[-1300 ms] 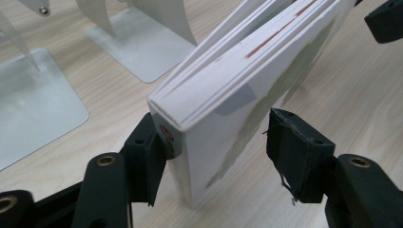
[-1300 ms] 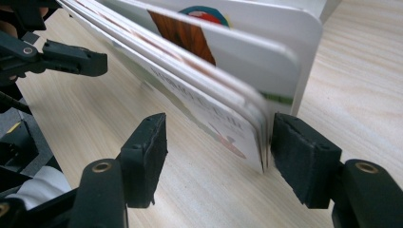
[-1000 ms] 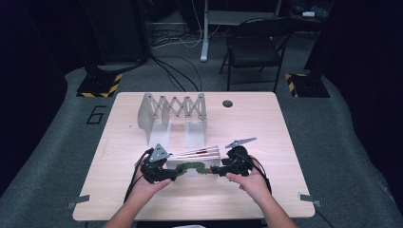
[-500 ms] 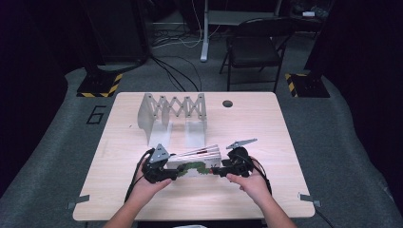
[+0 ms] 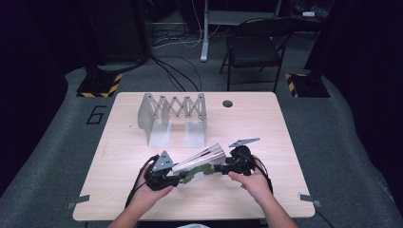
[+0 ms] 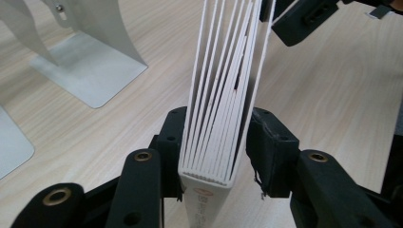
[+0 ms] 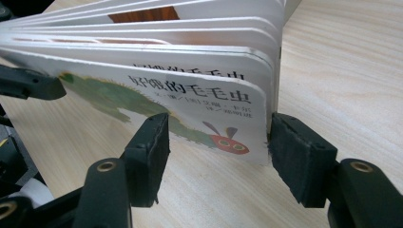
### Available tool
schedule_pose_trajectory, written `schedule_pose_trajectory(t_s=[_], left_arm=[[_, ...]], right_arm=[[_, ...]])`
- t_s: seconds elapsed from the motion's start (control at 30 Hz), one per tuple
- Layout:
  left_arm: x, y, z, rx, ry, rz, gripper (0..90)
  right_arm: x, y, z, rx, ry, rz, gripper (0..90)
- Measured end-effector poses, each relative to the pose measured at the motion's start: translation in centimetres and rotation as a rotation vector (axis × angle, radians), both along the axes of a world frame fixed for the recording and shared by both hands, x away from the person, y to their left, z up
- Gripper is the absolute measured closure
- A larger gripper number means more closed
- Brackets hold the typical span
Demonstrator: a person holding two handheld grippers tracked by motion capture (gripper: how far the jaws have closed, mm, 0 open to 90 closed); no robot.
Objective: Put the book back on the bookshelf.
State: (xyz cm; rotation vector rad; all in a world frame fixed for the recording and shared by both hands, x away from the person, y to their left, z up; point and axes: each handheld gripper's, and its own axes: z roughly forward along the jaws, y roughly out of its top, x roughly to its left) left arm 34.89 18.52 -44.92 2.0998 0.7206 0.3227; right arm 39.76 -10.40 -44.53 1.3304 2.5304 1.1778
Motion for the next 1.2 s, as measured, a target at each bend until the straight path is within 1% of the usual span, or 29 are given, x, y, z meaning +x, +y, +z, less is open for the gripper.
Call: schedule_pose_trajectory(t_s=[0.07, 0.13, 0.17, 0.2, 0.27, 0.3, 0.33, 0.37, 0.4, 0.43, 0.47, 0.53, 0.57, 0.6, 0.63, 0.67, 0.8, 0.83, 0.9, 0.93, 0.97, 1.03, 1.07, 1.1, 1.13, 1.2], left_arm=[[0.0, -0.1, 0.1, 0.011, -0.004, -0.018, 62.4], [-0.1, -0.2, 0.2, 0.005, 0.002, -0.025, 63.0], [-0.1, -0.2, 0.3, 0.003, -0.002, -0.028, 62.9], [-0.1, -0.3, 0.3, 0.005, -0.002, -0.031, 62.6], [-0.1, -0.4, 0.4, 0.012, -0.001, -0.035, 62.3], [-0.1, -0.5, 0.4, 0.004, 0.001, -0.029, 62.2], [0.0, -0.5, 0.5, 0.011, 0.005, -0.028, 62.2], [0.0, -0.5, 0.5, 0.007, 0.017, -0.029, 62.3], [0.1, -0.6, 0.5, -0.001, 0.018, -0.024, 62.3], [0.2, -0.6, 0.6, 0.002, 0.031, -0.025, 62.3], [0.2, -0.6, 0.6, 0.008, 0.03, -0.024, 62.4], [0.3, -0.7, 0.6, 0.004, 0.038, -0.026, 62.4], [0.4, -0.8, 0.7, 0.007, 0.034, -0.03, 62.4], [0.4, -0.9, 0.6, 0.003, 0.039, -0.029, 62.3], [0.5, -1.2, 0.6, -0.004, 0.053, -0.026, 61.6], [0.6, -1.3, 0.6, 0.004, 0.042, -0.023, 60.9], [0.8, -2.0, 0.4, 0.03, 0.04, -0.012, 60.6], [0.8, -2.1, 0.4, 0.037, 0.034, -0.01, 60.3], [0.9, -2.2, 0.3, 0.031, 0.039, -0.008, 59.9], [0.9, -2.3, 0.3, 0.027, 0.043, -0.008, 59.6], [0.9, -2.3, 0.2, 0.024, 0.039, -0.004, 59.5], [0.9, -2.4, 0.2, 0.031, 0.033, -0.001, 59.5], [0.9, -2.5, 0.1, 0.027, 0.034, 0.002, 59.4], [0.9, -2.5, 0.1, 0.033, 0.032, -0.003, 59.5], [0.9, -2.6, 0.0, 0.037, 0.026, -0.003, 59.5], [1.0, -2.7, -0.1, 0.028, 0.026, -0.004, 59.6]], right_arm=[[0.0, -0.1, 0.0, 0.003, 0.008, -0.008, 39.1], [0.0, -0.2, 0.1, 0.009, 0.015, -0.011, 39.2], [0.1, -0.2, 0.1, 0.018, 0.018, -0.012, 39.2], [0.1, -0.3, 0.1, 0.019, 0.007, -0.003, 39.3], [0.2, -0.4, 0.1, 0.026, 0.01, -0.005, 39.4], [0.2, -0.4, 0.1, 0.027, 0.01, -0.006, 39.4], [0.2, -0.4, 0.1, 0.026, 0.011, -0.005, 39.4], [0.2, -0.4, 0.1, 0.026, 0.008, -0.006, 39.4], [0.2, -0.4, 0.1, 0.025, 0.007, -0.005, 39.4], [0.2, -0.3, 0.1, 0.024, 0.006, -0.005, 39.4], [0.2, -0.3, 0.1, 0.023, 0.005, -0.005, 39.3], [0.1, -0.4, 0.1, 0.021, 0.004, -0.005, 39.4], [0.0, -0.3, 0.1, 0.022, 0.011, -0.01, 39.2], [0.0, -0.3, 0.1, 0.019, 0.009, -0.018, 39.2], [-0.1, -0.4, 0.1, 0.023, 0.006, -0.016, 39.3], [-0.1, -0.5, 0.1, 0.026, 0.009, -0.013, 39.6], [-0.2, -0.7, 0.0, 0.038, 0.021, -0.02, 39.8], [-0.2, -0.7, 0.0, 0.039, 0.014, -0.016, 39.8], [-0.3, -0.8, 0.0, 0.038, 0.024, -0.023, 39.8], [-0.2, -0.9, 0.0, 0.042, 0.005, -0.016, 39.8], [-0.2, -0.8, 0.0, 0.041, 0.021, -0.024, 39.8], [-0.2, -0.8, 0.0, 0.045, 0.022, -0.025, 39.8], [-0.1, -0.8, -0.1, 0.042, 0.01, -0.018, 39.8], [-0.2, -0.8, -0.1, 0.04, 0.021, -0.02, 39.7], [-0.2, -0.7, -0.1, 0.037, 0.021, -0.021, 39.7], [-0.1, -0.7, -0.2, 0.038, 0.023, -0.02, 39.7]])
